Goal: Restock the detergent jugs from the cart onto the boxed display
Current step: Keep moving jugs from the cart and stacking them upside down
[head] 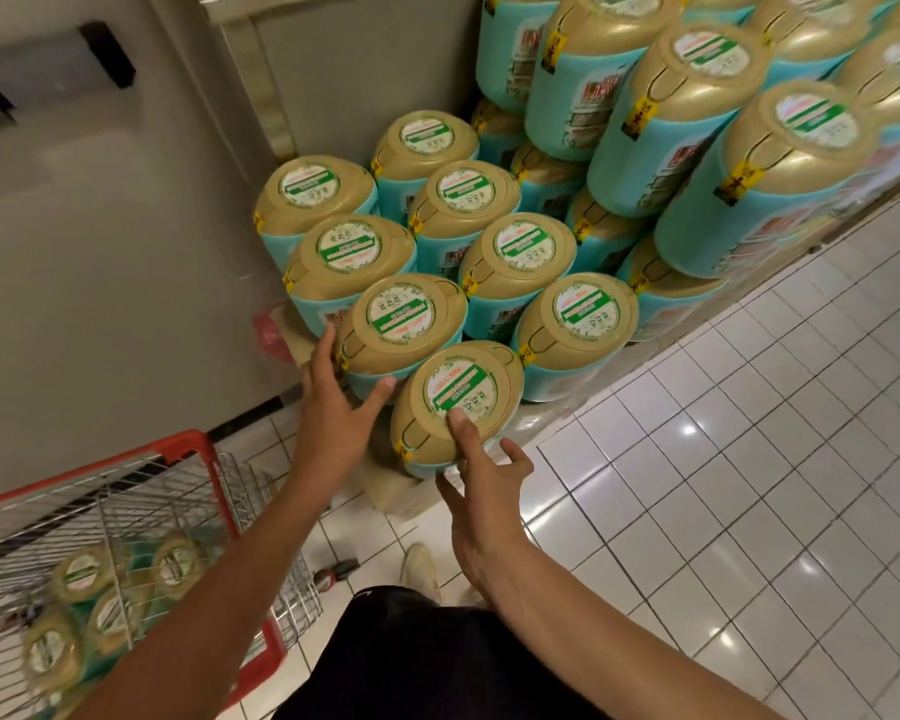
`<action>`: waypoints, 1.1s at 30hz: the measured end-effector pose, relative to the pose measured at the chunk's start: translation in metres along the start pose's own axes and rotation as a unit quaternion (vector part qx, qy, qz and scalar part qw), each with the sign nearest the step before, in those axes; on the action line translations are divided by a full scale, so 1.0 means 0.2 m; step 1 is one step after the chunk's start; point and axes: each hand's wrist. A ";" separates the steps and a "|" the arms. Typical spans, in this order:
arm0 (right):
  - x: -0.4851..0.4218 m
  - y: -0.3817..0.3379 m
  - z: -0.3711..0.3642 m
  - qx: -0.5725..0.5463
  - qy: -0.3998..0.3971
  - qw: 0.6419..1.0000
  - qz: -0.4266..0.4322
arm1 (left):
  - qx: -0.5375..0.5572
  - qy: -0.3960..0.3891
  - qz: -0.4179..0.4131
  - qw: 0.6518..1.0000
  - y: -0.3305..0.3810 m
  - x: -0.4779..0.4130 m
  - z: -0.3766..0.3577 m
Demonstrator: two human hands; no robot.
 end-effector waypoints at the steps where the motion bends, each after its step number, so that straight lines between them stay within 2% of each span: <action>1: 0.01 0.00 0.00 -0.003 -0.007 1.000 0.000 | -0.001 0.001 -0.001 1.000 0.00 0.01 0.00; 6: 0.03 -0.06 0.09 0.036 0.007 0.998 0.052 | 0.011 0.019 -0.001 1.000 0.06 0.09 0.04; 9: 0.05 -0.17 0.18 0.058 0.042 0.990 0.124 | 0.002 0.048 -0.046 0.998 0.12 0.13 0.09; 12: 0.10 -0.27 0.26 0.083 0.034 0.979 0.185 | 0.007 0.056 -0.085 0.995 0.19 0.20 0.12; 16: 0.17 -0.34 0.36 0.125 -0.017 0.969 0.214 | 0.011 0.058 -0.093 0.994 0.26 0.35 0.14; 21: 0.25 -0.32 0.51 0.185 -0.103 0.947 0.244 | 0.019 0.057 -0.053 0.997 0.29 0.63 0.15; 27: 0.36 -0.26 0.77 0.299 -0.253 0.883 0.259 | 0.042 0.108 -0.001 0.993 0.25 1.15 0.11; 33: 0.43 -0.15 1.07 0.395 -0.353 0.819 0.220 | 0.039 0.189 0.037 0.981 0.18 1.80 0.09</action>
Point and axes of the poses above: each hand's wrist, its own x-axis away from the middle knuckle, its own z-axis out of the back of the hand, y = z × x, and after that the axes turned 2 degrees about y, right-handed
